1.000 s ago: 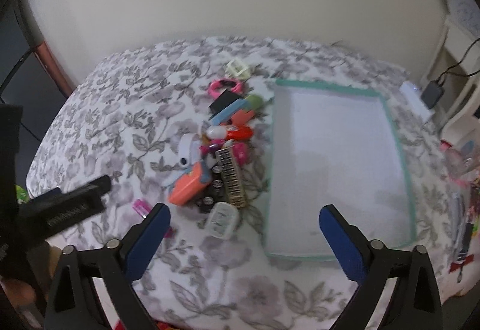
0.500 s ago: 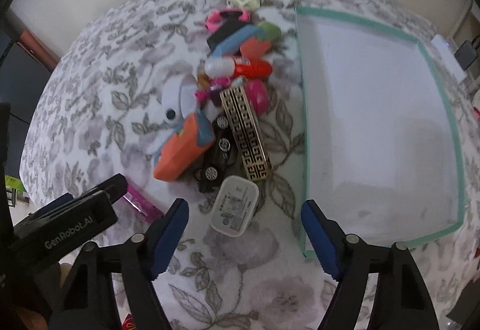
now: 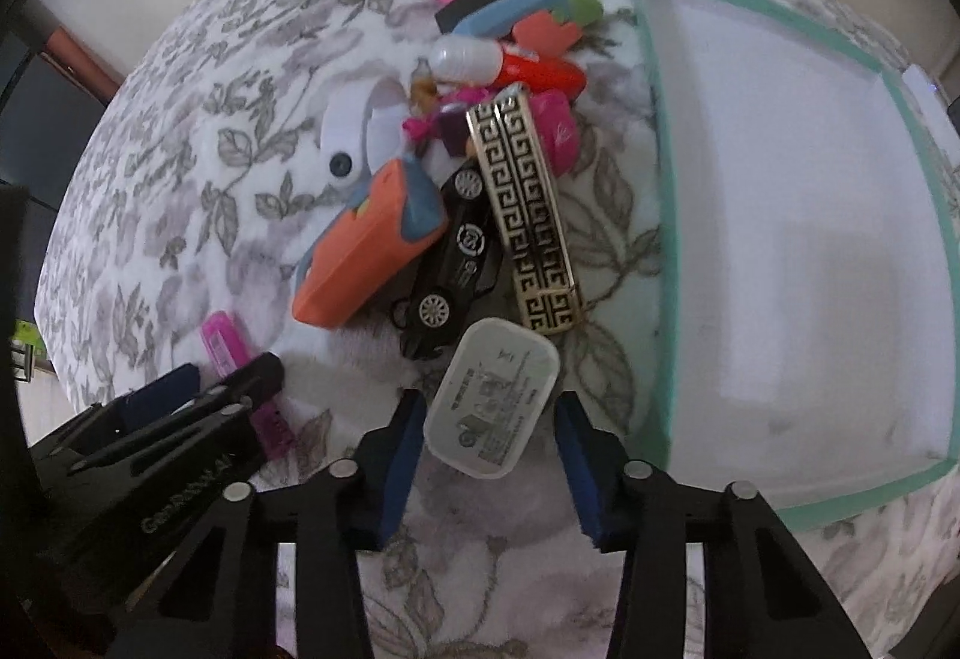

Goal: Organize rigid objects
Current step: 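Grasp the pink highlighter with the left tool while the right tool grasps the white plug charger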

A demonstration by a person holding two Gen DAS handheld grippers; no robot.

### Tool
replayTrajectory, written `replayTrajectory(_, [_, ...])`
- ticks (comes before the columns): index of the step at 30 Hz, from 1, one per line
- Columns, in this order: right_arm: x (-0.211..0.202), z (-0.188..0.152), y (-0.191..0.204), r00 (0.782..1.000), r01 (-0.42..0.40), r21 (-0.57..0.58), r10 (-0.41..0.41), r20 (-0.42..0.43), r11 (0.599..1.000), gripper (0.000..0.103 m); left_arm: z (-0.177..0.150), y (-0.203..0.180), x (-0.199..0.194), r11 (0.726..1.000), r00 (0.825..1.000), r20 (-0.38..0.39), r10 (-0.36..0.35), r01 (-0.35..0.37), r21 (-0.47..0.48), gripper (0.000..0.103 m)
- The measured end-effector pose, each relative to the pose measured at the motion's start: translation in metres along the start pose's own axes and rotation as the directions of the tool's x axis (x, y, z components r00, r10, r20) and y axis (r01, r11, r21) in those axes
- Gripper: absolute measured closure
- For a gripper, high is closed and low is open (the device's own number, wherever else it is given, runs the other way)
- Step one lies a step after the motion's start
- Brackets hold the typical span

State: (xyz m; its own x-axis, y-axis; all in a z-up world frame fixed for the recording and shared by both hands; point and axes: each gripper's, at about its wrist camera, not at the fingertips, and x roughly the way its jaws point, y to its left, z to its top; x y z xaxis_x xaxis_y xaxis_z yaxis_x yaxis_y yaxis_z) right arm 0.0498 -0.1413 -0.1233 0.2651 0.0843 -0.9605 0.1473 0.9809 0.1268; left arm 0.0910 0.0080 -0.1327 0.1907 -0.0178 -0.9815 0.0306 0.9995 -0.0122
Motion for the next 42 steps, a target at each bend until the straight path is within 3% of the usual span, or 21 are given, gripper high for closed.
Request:
replayTrajectory(13, [0.005,0.002,0.008,0.997,0.071,-0.061,-0.069,0.029,0.996,0.061,-0.012,-0.009,-0.013,1.0,1.0,0.03,-0.001,0.0,0.023,0.055])
replayTrajectory(17, [0.005,-0.002,0.013,0.995,0.099,-0.083,-0.097,0.032,0.992,0.066,-0.015,-0.003,-0.016,1.0,0.999,0.032,-0.001,0.001,0.011,0.074])
replayTrajectory(21, [0.004,-0.003,0.007,0.995,0.1,-0.071,-0.099,0.023,0.992,0.072,-0.016,0.004,-0.016,1.0,1.0,0.024,-0.009,0.009,-0.009,0.082])
replayTrajectory(33, [0.006,-0.013,0.008,0.991,0.131,-0.082,-0.13,0.021,0.988,0.074,-0.014,-0.003,-0.016,1.0,0.999,0.023,0.026,-0.026,0.008,0.083])
replayTrajectory(42, [-0.003,-0.02,0.001,0.997,0.079,-0.086,-0.076,0.034,0.993,0.074,-0.007,0.004,-0.016,0.999,0.998,0.039,-0.041,0.041,-0.011,0.083])
